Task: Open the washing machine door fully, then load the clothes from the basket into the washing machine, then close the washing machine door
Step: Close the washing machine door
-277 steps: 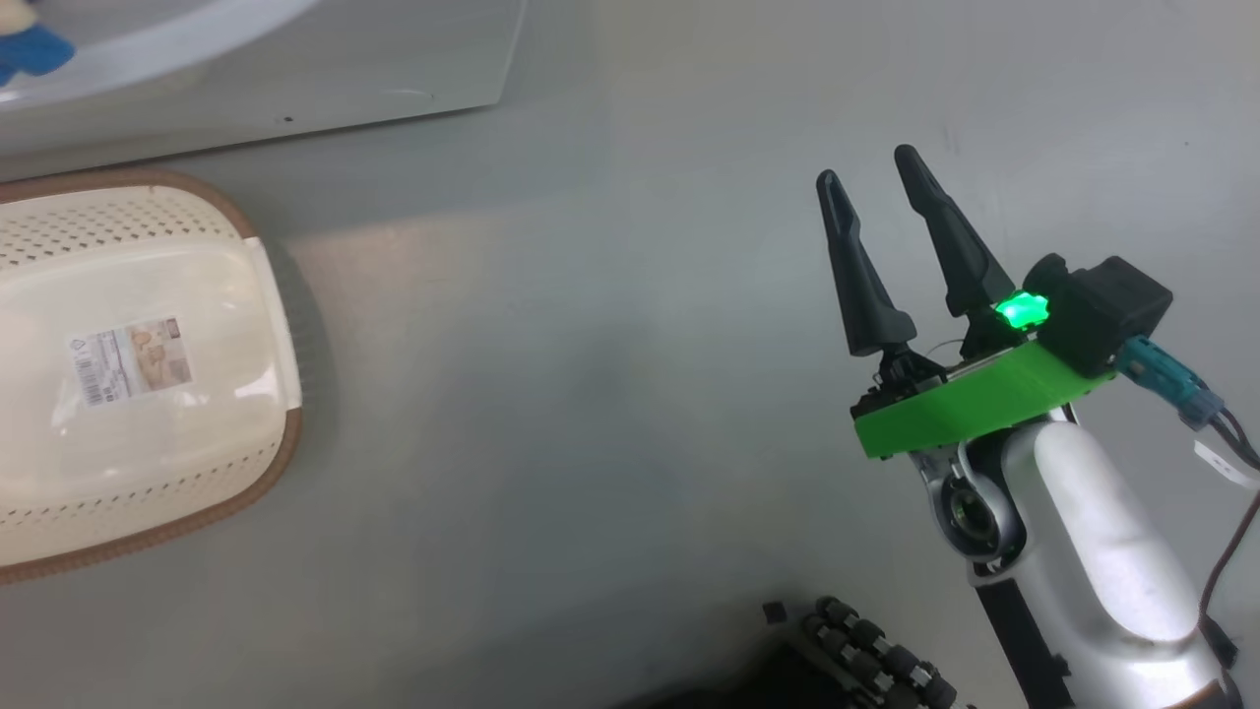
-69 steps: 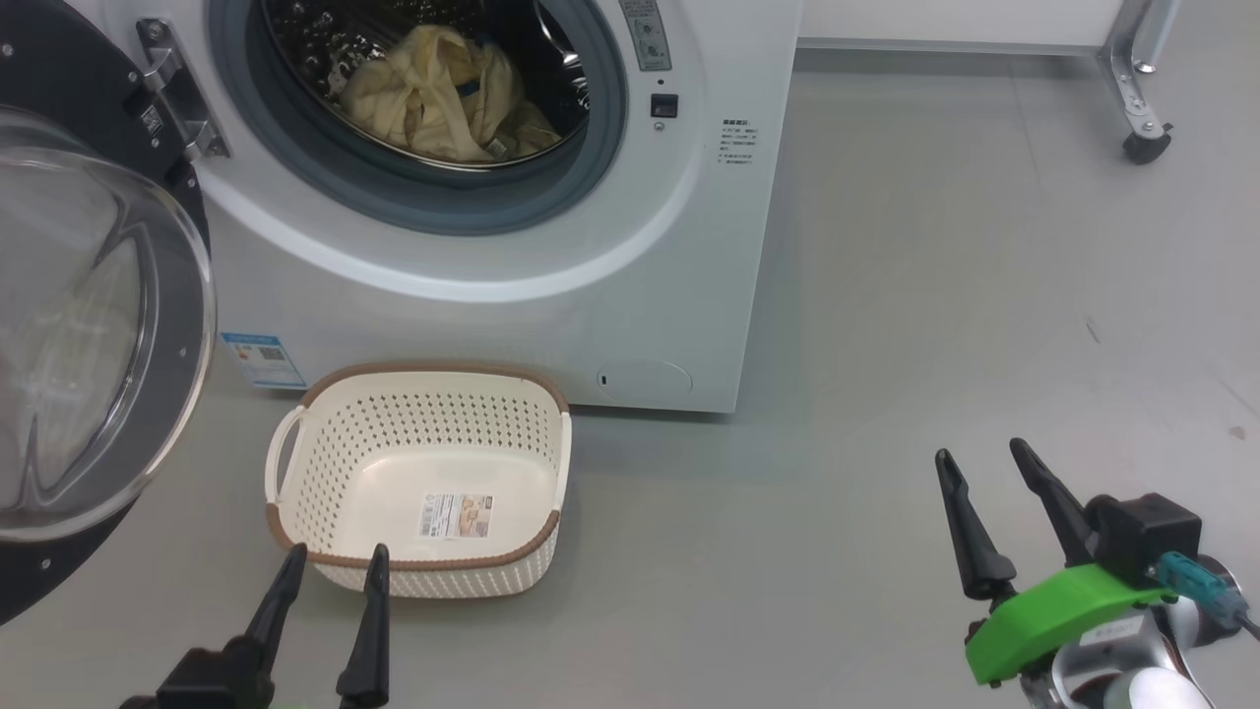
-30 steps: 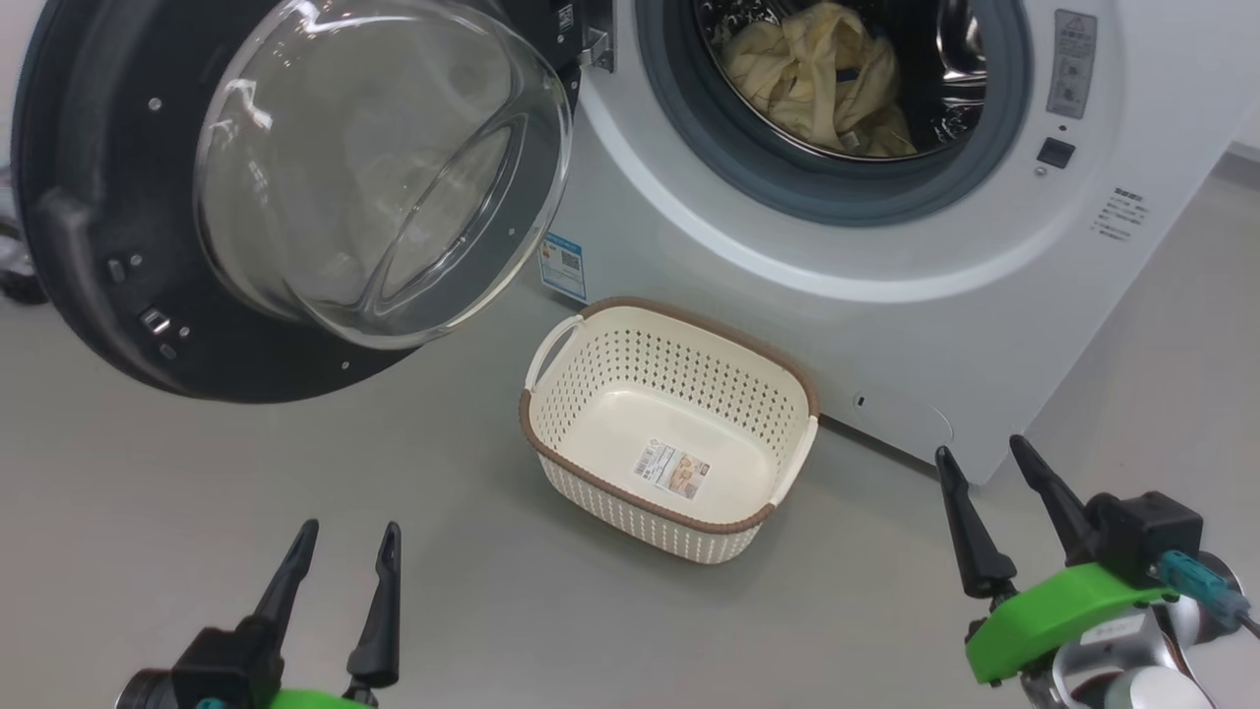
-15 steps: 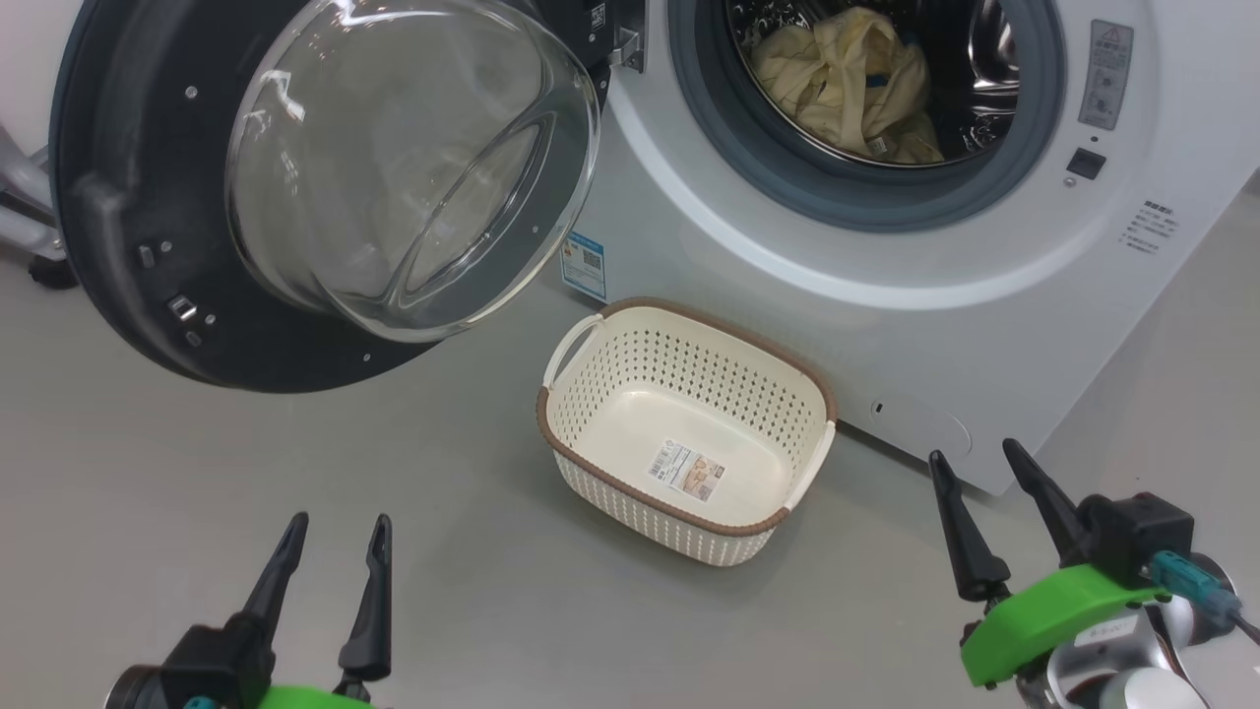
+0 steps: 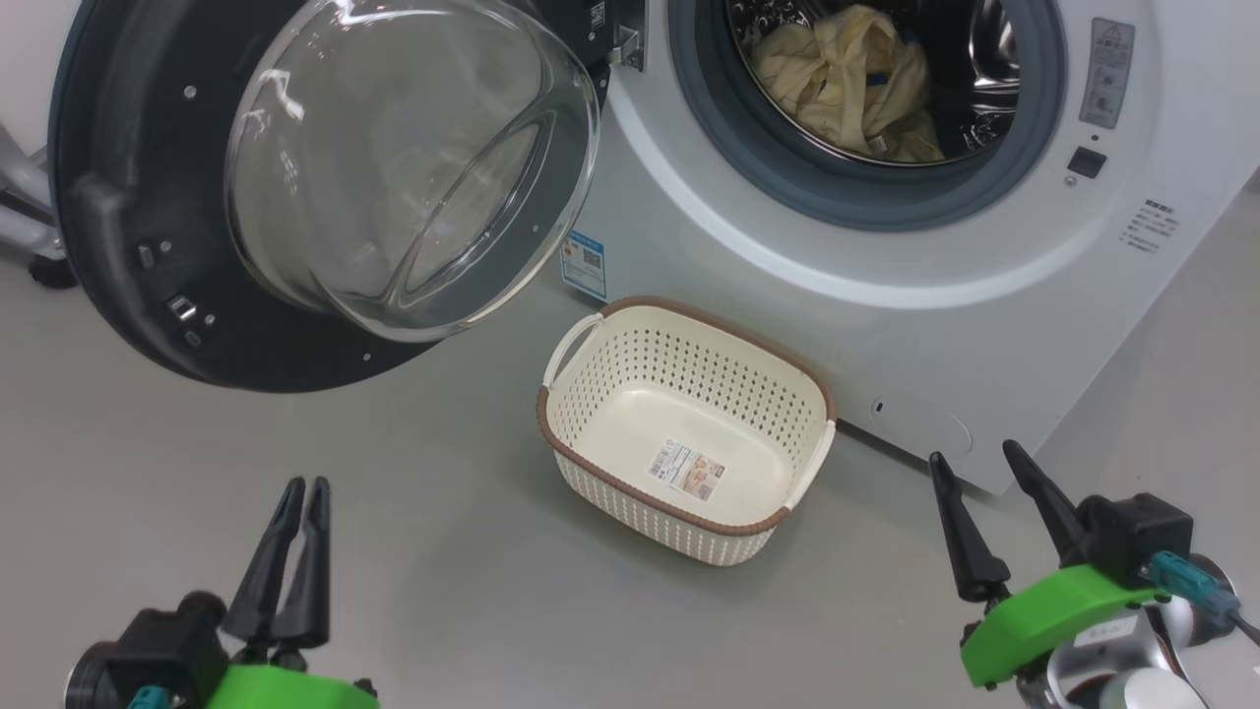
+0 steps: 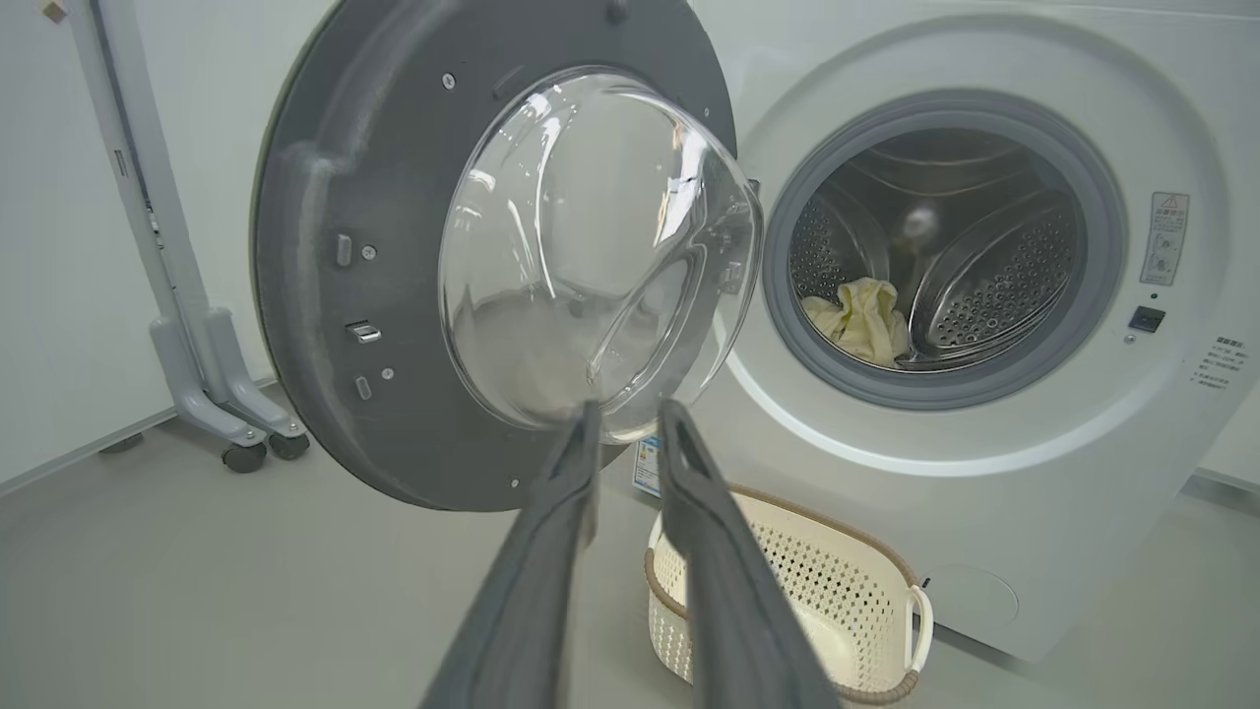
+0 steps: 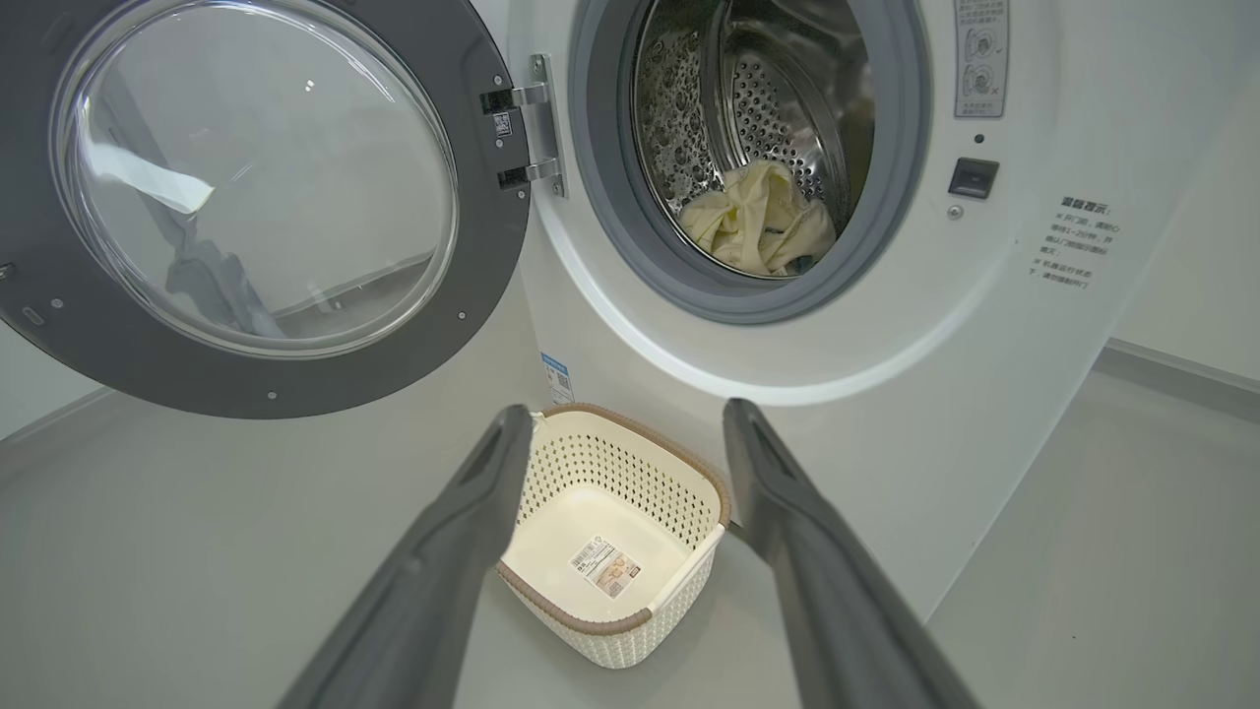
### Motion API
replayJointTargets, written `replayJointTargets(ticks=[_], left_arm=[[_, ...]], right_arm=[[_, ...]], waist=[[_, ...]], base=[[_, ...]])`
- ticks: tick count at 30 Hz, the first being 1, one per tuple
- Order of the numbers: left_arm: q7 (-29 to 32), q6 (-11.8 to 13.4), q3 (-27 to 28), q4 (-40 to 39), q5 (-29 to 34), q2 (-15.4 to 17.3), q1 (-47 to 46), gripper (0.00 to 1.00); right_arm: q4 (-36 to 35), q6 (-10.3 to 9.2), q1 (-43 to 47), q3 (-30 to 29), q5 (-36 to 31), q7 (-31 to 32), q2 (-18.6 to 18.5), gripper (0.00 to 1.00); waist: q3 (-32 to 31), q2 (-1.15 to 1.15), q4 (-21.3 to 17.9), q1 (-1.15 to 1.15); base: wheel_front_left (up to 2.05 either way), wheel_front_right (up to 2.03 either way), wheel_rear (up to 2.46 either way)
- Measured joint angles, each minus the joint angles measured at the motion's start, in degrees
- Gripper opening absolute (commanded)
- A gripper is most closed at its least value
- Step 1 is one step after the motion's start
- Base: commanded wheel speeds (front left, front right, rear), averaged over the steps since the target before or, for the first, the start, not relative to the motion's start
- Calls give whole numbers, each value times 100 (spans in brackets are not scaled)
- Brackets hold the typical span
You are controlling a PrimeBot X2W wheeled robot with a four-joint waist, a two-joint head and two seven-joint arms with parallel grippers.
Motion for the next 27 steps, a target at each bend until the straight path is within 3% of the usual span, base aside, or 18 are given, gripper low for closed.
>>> replayJointTargets(ticks=[9, 17, 24, 27], left_arm=[[-33, 0, 650, -975, -60, 401, -320, 0], [29, 0, 1370, -1443, -506, 946, -1649, 0], [213, -98, 1729, -347, -1839, 861, -3203, 0], [444, -416, 1979, 538, -2563, 755, -3778, 0]], right_arm=[[7, 0, 0, 1, 10, -1, 0, 100], [-20, 0, 1, 0, 9, 0, 0, 100], [-26, 0, 6, 0, 9, 1, 0, 100], [-32, 0, 13, 11, 11, 0, 0, 100]], waist=[[-57, 0, -5, 0], [-47, 0, -21, 0], [-97, 0, -56, 0], [-124, 0, -92, 0]], base=[[0, 0, 0], [0, 0, 0], [0, 0, 0], [0, 0, 0]])
